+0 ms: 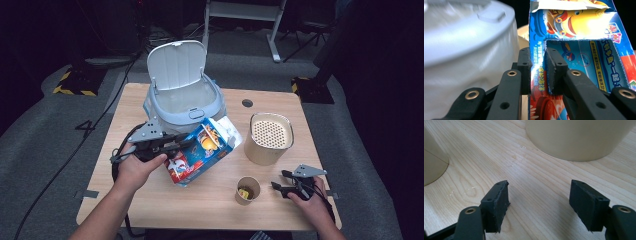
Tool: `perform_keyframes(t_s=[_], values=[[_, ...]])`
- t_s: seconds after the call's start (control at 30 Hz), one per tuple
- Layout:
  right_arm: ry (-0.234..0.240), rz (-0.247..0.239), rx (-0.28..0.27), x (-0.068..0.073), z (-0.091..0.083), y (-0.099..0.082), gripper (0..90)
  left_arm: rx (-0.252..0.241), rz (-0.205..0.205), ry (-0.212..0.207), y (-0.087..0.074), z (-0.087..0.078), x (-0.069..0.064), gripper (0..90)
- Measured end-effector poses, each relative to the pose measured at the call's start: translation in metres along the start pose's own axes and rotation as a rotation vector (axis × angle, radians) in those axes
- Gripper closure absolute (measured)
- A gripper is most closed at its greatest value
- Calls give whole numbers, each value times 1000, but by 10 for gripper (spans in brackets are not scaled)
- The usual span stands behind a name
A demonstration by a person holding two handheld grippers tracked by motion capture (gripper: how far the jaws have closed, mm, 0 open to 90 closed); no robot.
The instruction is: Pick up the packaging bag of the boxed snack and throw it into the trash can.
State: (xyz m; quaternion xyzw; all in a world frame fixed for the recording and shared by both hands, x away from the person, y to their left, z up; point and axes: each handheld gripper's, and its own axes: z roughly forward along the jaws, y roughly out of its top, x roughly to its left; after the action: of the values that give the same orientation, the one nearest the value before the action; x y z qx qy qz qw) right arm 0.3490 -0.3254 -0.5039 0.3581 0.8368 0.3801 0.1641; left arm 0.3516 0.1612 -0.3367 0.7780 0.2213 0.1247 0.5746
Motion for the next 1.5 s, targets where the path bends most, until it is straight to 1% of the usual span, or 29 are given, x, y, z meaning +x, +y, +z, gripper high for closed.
perform_keyframes(t_s=[0.03, 0.07, 0.17, 0.2, 0.23, 0.3, 0.33, 0.37, 0.43, 0.47, 0.5, 0.53, 0.63, 0.73, 0.8, 0.9, 1.1, 1.2, 1.27, 1.3, 1.37, 1.43, 1.47, 1.5], values=[[0, 0, 0, 0, 0, 0, 320, 0, 0, 0, 0, 0, 0, 753], [0, 0, 0, 0, 0, 0, 320, -18, 0, -8, 6, -2, 1, 752], [-1, 0, 0, 0, 0, 0, 320, -41, 1, -3, 14, -5, 4, 753], [-1, 1, 0, 0, 0, 0, 320, -41, 1, -3, 14, -5, 4, 753], [-1, 1, 0, 0, 0, 0, 320, -54, 4, 1, 22, -8, 5, 753], [0, 0, 0, 0, 0, 0, 320, -61, 4, 4, 24, -9, 6, 753], [-1, -1, 1, 0, 0, 0, 320, -78, 11, 14, 32, -11, 7, 754], [-1, -1, 1, 0, 0, 0, 320, -85, 16, 18, 36, -13, 8, 754], [-1, -1, 1, 0, 0, 0, 320, -91, 14, 19, 39, -13, 8, 754], [-1, -1, 1, 0, 0, 0, 320, -103, 23, 28, 47, -15, 10, 754], [-1, -1, 1, 0, 0, 0, 320, -103, 23, 28, 47, -15, 10, 754], [-1, -1, 1, 0, 0, 0, 320, -117, 23, 38, 54, -15, 11, 753], [-1, -1, 1, 0, 0, 0, 319, -126, 39, 51, 64, -17, 12, 754], [-1, -1, 1, 0, 0, 0, 320, -134, 44, 63, 72, -17, 14, 754], [-1, -1, 1, 0, 0, 0, 320, -136, 40, 72, 76, -17, 16, 753], [-1, -1, 1, 0, 0, 0, 320, -139, 35, 96, 83, -16, 21, 754], [-1, -2, 1, 0, 0, 0, 320, -145, 27, 128, 96, -16, 33, 754], [-1, -1, 1, 0, 0, 0, 319, -156, 23, 148, 102, -16, 39, 754], [-2, -1, 1, 0, 0, 0, 320, -162, 25, 164, 106, -15, 42, 754], [-1, -1, 1, 0, 0, 0, 319, -162, 25, 164, 106, -15, 42, 754], [-1, -1, 1, 0, 0, 0, 319, -170, 32, 191, 110, -12, 48, 755], [-1, -1, 1, 0, 0, 0, 319, -178, 31, 198, 111, -11, 51, 755], [-2, -2, 1, 0, 0, 0, 319, -185, 31, 206, 113, -9, 55, 755], [-2, -2, 1, 0, 0, 0, 319, -188, 33, 212, 113, -7, 58, 755]])
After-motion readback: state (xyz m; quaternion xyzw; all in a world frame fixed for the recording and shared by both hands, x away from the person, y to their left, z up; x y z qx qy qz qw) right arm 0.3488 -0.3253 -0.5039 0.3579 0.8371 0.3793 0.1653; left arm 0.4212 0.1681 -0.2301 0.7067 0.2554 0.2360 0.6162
